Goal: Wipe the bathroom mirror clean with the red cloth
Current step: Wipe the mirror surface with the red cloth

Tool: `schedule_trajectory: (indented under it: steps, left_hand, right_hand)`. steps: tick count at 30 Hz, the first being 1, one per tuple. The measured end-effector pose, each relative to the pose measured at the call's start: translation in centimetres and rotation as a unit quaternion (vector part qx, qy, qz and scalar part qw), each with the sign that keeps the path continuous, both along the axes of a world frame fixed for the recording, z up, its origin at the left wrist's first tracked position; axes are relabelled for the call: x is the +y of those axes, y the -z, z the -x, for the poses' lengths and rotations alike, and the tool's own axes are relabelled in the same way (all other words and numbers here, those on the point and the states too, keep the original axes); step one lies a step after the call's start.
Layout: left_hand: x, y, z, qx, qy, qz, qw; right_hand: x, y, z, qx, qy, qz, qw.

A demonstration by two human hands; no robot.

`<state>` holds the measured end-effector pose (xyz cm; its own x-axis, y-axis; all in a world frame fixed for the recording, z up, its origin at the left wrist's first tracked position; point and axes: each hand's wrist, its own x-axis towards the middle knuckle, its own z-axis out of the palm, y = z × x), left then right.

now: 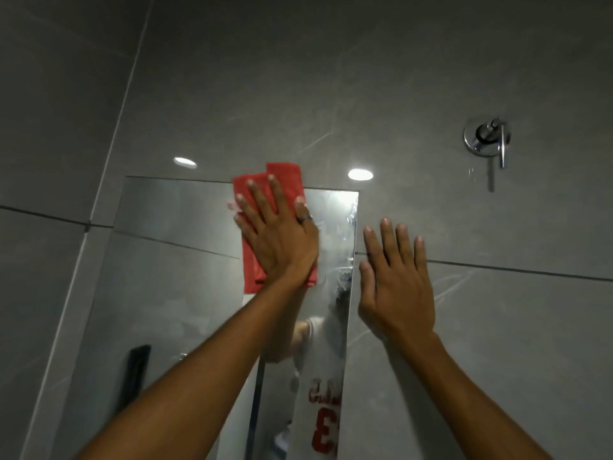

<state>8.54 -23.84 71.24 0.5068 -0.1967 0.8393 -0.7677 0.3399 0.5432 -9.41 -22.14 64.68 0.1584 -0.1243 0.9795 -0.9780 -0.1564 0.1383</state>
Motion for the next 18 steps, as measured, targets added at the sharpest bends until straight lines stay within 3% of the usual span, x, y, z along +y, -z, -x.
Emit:
schedule_trajectory:
  steps: [4, 8, 15, 18]
  left_hand:
    - [-0.2, -1.4, 3.6, -0.163, 0.002, 0.037, 0.986]
    - [-0.6, 1.7, 4.8, -0.317, 0.054, 0.088, 0.943]
    - [-0.9, 13.6, 0.5, -0.387, 0.045, 0.067, 0.919]
    - [-1.1, 13.7, 0.0, -0.379, 0.036, 0.047, 0.924]
  right_hand:
    - [0.2, 0.2, -0.1, -0.021, -0.037, 0.003, 0.999]
    - [0.1, 0.5, 0.0, -0.13, -0.11, 0.037, 0.985]
    - [0.3, 0.8, 0.1, -0.161, -0.136, 0.046, 0.977]
    - [0.4, 0.7, 0.0, -0.135, -0.115, 0.069, 0.982]
